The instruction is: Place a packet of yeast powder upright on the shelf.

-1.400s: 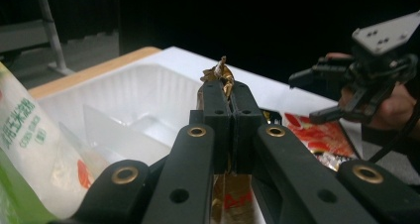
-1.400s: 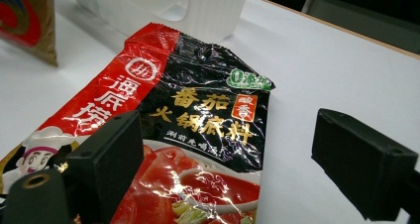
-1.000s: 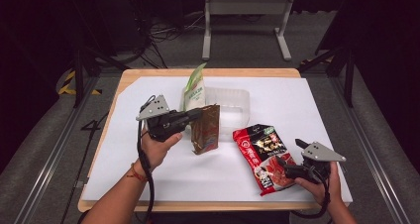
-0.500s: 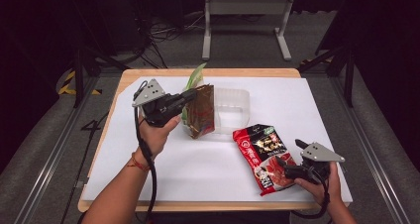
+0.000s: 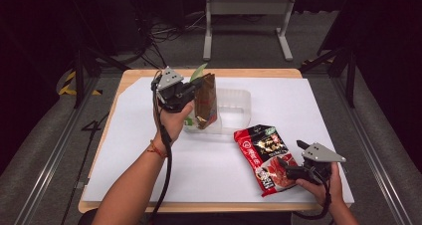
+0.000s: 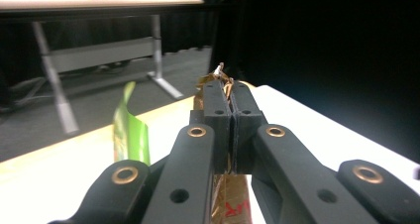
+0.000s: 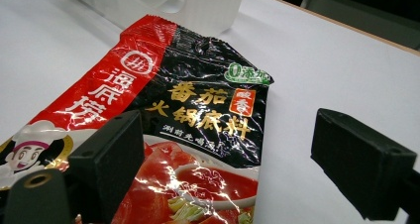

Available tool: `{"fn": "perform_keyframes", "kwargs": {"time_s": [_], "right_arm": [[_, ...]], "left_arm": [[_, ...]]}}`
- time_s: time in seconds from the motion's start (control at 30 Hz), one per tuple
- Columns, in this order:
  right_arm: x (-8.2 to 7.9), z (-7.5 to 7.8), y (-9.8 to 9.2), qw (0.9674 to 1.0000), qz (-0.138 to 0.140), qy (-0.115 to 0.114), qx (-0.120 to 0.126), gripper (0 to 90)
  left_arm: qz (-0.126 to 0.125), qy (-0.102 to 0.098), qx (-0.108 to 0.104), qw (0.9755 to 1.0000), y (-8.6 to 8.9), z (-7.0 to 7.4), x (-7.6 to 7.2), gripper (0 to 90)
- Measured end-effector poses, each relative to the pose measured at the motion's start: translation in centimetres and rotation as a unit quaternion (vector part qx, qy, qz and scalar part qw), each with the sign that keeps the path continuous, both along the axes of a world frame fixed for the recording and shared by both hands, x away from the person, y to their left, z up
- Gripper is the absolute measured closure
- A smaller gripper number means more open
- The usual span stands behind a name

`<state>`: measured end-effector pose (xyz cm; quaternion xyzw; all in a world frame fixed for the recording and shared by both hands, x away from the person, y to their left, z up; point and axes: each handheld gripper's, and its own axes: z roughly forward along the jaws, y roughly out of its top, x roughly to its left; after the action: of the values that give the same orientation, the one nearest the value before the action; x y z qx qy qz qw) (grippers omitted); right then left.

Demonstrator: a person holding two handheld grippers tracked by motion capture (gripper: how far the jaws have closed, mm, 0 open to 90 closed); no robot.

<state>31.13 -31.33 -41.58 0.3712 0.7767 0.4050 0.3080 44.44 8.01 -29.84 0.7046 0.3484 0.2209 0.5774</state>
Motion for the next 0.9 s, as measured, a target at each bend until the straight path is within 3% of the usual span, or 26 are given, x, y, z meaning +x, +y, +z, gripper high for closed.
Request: {"fn": "perform_keyframes", "kwargs": {"time_s": [0.3,0.43,0.53,0.73,0.9], "right_arm": [[0.0,-0.1,0.0,1.0,0.003,0.003,-0.003,13.8],[0.0,-0.2,0.0,1.0,0.003,0.005,-0.004,13.8],[0.1,-0.2,0.0,1.0,0.003,0.005,-0.004,13.8],[0.1,-0.2,0.0,1.0,0.003,0.006,-0.004,13.8],[0.0,-0.2,-0.1,1.0,0.002,0.005,-0.003,13.8]], "left_arm": [[0.041,-0.003,0.03,0.9987,-2.0,0.0,2.1,88.8],[0.061,-0.009,0.048,0.9969,-2.5,0.0,2.8,88.9],[0.07,-0.005,0.038,0.9968,-2.6,-0.1,3.5,88.8],[0.067,0.001,0.015,0.9976,-3.0,-0.9,3.7,88.6],[0.033,0.008,0.015,0.9993,-3.5,-2.5,3.1,88.0]]}}
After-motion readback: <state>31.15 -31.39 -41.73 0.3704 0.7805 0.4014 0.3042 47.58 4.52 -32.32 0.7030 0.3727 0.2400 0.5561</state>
